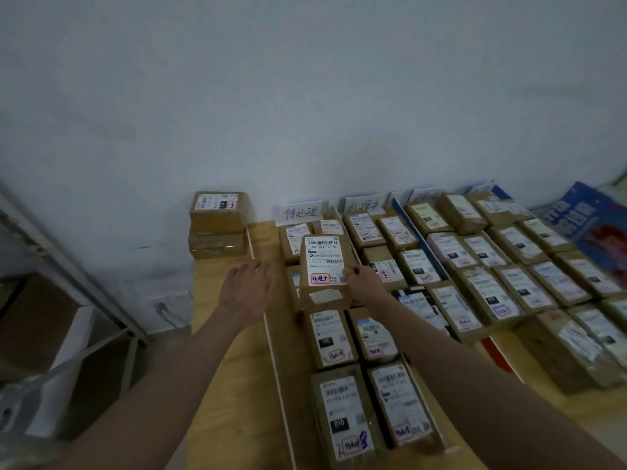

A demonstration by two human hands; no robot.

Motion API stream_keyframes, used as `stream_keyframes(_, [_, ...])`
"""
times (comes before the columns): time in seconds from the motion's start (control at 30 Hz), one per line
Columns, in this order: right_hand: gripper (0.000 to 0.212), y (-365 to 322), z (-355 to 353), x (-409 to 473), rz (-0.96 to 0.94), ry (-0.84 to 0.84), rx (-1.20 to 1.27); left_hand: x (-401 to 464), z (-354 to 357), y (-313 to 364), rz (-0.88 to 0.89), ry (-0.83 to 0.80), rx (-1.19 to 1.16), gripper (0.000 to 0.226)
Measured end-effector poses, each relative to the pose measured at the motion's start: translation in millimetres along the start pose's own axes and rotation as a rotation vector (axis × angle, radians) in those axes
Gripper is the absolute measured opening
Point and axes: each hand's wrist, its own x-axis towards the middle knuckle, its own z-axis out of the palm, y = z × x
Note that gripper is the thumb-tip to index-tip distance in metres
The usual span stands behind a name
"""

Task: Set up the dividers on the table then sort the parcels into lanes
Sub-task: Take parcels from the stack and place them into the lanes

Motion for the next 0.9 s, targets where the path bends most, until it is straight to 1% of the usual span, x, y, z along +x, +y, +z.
stream_keyframes(0.07, [0.029,14.1,-15.8,-5.5,0.018,0.028,-0.004,-3.8,1.1,17.5,0.032,-0.019,0.014,0.044])
stream_keyframes(0.2, [0.025,39.7,-47.7,-20.4,0.042,0.045,0.024,-9.1,2.8,49.2,0.077,-0.029,0.003,0.045])
stream_keyframes(0.3, [0.027,54.8,-73.7,-31.7,0.054,0.08,0.009,-14.7,4.8,73.5,0.099,-0.052,0.003,0.048])
stream_keyframes(0.47, [0.032,86.4,-120.6,-41.2,0.067,0.096,-0.018,-27.2,15.9,119.8,0.09,-0.1,0.004,0.052])
stream_keyframes(0.57, [0.03,113.3,-149.1,-38.8,0.06,0.096,0.008,-37.3,25.7,152.7,0.089,-0.117,0.025,0.052])
stream_keyframes(0.67, [0.027,137.6,-177.2,-43.5,0.062,0.084,0.042,-51.0,36.6,187.1,0.076,-0.127,-0.001,0.05])
stream_keyframes(0.77, [0.022,166.4,-202.6,-46.2,0.058,0.036,0.064,-67.4,48.2,221.5,0.035,-0.131,-0.047,0.048])
stream_keyframes(0.83, [0.015,186.1,-217.8,-48.1,0.055,0.014,0.049,-78.6,54.9,243.2,0.013,-0.131,-0.037,0.049])
stream_keyframes(0.9, [0.015,202.7,-232.0,-53.6,0.068,-0.036,0.038,-89.5,61.2,262.9,-0.013,-0.148,-0.042,0.05])
